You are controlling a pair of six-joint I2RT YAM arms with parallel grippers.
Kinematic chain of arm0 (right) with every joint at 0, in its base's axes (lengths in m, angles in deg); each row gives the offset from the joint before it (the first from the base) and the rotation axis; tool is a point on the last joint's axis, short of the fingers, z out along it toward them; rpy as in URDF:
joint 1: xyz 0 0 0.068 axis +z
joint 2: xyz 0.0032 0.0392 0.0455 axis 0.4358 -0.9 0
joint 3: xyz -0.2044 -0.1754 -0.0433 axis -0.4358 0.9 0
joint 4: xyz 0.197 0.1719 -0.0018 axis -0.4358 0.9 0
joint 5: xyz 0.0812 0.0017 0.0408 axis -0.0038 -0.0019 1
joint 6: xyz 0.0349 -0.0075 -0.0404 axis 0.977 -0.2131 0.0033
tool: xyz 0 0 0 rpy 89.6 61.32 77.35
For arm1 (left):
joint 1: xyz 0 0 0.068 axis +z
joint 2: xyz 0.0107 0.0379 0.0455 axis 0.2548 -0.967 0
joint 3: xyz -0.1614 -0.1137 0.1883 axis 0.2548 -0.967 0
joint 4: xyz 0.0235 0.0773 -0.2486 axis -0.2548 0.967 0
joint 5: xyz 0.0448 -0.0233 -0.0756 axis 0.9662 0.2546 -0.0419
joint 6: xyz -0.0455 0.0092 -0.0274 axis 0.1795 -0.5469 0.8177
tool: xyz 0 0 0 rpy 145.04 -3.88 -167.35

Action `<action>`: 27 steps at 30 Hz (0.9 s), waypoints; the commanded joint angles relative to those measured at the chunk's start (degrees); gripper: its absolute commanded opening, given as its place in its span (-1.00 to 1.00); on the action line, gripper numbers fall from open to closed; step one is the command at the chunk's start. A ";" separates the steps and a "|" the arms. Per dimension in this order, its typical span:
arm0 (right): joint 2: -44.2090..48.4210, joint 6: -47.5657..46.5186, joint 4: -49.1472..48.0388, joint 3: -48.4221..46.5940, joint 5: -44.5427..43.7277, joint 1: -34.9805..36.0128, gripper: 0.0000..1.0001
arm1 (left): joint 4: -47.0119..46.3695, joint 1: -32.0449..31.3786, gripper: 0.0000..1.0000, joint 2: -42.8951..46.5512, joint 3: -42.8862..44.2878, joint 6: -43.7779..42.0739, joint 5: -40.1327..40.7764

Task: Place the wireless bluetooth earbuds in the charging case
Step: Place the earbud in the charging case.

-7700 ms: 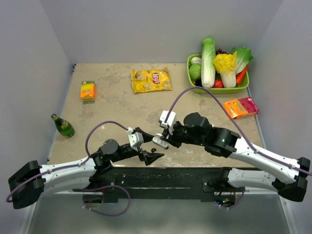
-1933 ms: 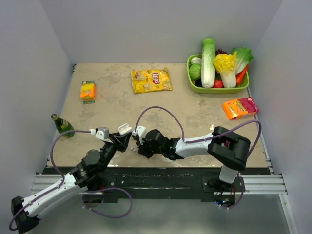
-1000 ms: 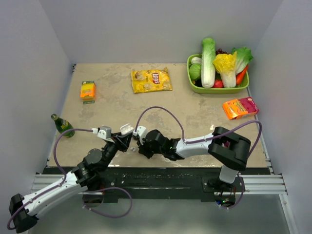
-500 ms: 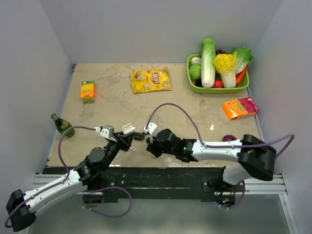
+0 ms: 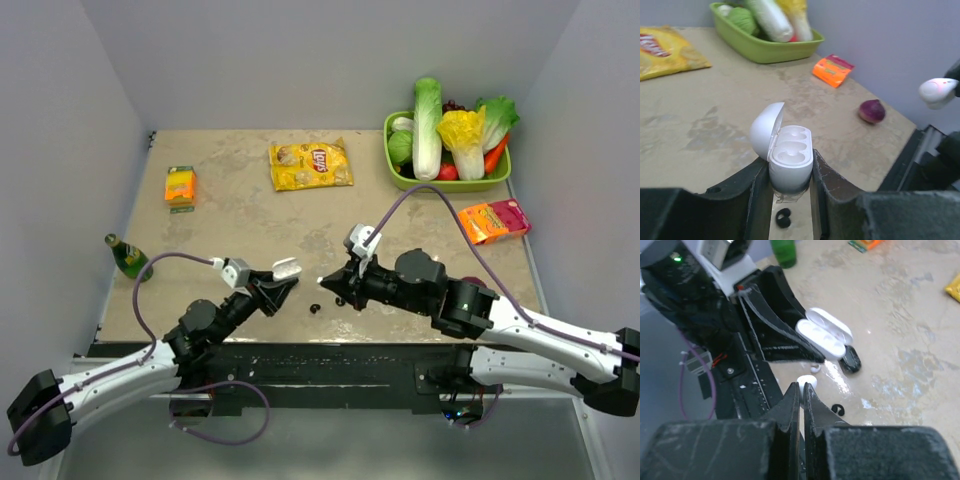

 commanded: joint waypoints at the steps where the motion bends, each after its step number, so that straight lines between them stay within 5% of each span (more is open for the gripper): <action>1: 1.88 -3.95 7.59 -4.70 10.53 0.16 -1.00 | -17.85 0.39 -1.00 -4.80 1.36 -2.16 -18.98; 11: 3.47 -5.27 12.86 -5.41 18.36 0.16 -1.00 | -23.31 0.57 -1.00 -18.69 10.24 -0.58 -40.26; 27: 5.41 -6.32 14.19 -7.69 14.85 0.25 -1.00 | -21.91 0.65 -1.00 -20.63 11.21 -1.19 -45.64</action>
